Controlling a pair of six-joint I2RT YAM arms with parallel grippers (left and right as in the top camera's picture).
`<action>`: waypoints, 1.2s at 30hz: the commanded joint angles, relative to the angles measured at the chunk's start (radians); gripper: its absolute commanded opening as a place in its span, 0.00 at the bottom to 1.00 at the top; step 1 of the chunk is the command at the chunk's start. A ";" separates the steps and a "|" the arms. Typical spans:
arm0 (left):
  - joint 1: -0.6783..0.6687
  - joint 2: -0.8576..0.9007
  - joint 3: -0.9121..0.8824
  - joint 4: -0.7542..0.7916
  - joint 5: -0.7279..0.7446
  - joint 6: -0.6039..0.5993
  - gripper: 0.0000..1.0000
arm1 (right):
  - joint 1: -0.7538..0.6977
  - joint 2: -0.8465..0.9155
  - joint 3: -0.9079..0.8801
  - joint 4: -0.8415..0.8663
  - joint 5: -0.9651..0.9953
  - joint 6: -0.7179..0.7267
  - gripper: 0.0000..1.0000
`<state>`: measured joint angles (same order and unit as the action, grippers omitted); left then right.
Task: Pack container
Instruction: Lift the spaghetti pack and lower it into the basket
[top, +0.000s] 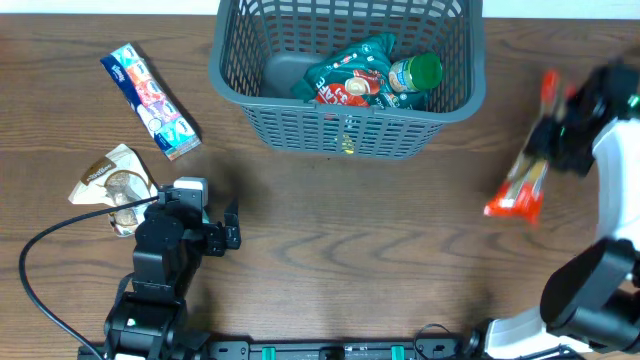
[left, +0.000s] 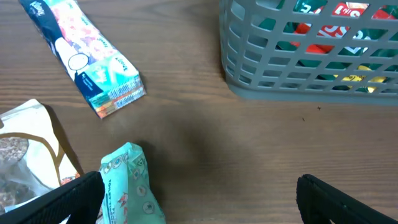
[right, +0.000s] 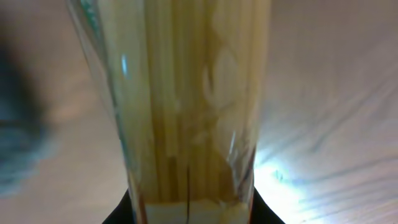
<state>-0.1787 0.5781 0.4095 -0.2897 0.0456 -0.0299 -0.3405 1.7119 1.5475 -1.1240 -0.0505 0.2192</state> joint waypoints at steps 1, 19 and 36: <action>0.000 0.001 0.021 -0.002 -0.001 -0.013 0.99 | 0.058 -0.083 0.228 -0.041 -0.018 -0.034 0.01; 0.000 0.001 0.021 -0.002 -0.001 -0.013 0.99 | 0.589 -0.068 0.649 0.069 -0.093 -0.856 0.01; 0.000 0.001 0.021 -0.002 -0.001 -0.013 0.99 | 0.761 0.266 0.648 0.130 -0.237 -1.048 0.01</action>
<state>-0.1787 0.5781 0.4095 -0.2893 0.0456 -0.0299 0.4011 1.9522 2.1605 -0.9977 -0.2199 -0.7921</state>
